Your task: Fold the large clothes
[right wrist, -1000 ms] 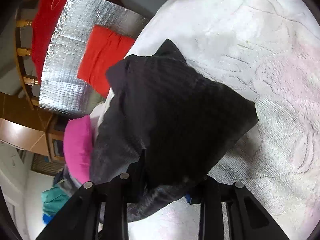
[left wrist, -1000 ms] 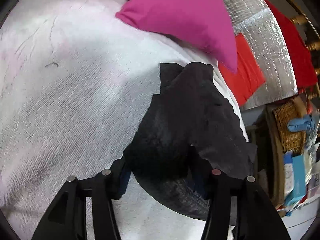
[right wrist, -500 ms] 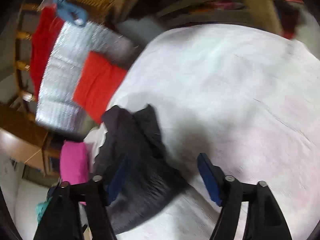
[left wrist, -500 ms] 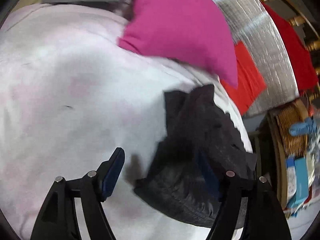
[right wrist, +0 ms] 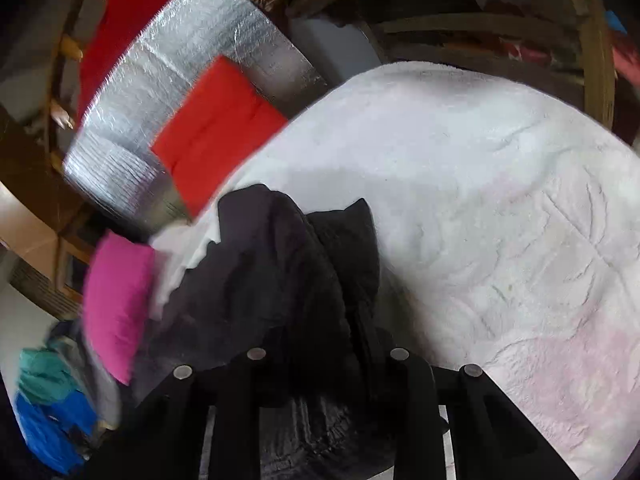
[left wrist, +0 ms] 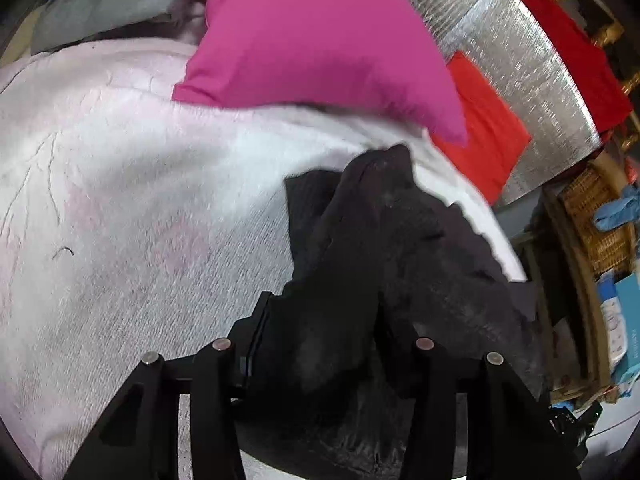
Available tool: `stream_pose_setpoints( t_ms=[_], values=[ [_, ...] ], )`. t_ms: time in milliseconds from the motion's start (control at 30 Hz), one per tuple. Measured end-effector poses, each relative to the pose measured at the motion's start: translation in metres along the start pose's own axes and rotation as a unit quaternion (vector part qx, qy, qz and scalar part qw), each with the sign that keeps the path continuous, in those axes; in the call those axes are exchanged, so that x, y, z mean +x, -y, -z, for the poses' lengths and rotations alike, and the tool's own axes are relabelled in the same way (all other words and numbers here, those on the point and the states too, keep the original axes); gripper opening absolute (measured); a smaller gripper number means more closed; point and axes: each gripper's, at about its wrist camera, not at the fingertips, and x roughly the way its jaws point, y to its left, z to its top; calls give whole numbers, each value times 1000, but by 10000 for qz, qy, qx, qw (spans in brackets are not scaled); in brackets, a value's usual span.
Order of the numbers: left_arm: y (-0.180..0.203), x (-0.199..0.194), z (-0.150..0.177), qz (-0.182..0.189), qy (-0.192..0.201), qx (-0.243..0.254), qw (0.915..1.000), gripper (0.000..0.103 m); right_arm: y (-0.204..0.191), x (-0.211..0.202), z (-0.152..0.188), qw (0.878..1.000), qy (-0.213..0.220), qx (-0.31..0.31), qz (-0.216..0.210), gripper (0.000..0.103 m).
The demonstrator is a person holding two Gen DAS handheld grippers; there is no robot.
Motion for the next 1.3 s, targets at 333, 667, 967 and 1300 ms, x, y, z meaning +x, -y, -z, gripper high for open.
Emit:
stream_pose_setpoints(
  t_ms=[333,667,967,1300],
  values=[
    [14,-23,4,-638,297,371,9968,57,12,-21,-10,9965,53,770,-320,65],
    [80,-77,44,-1000,1302,2169,9623,73,-49,-70,14,9897,534,-150,-1318,66],
    [91,-63,77,-849,714,2321,9663,74,-98,-55,53,9849,214,-906,-1460,69],
    [95,-20,94,-1567,317,2659,9506,79,-68,-5,62,9932,-740,-496,-755,52]
  ],
)
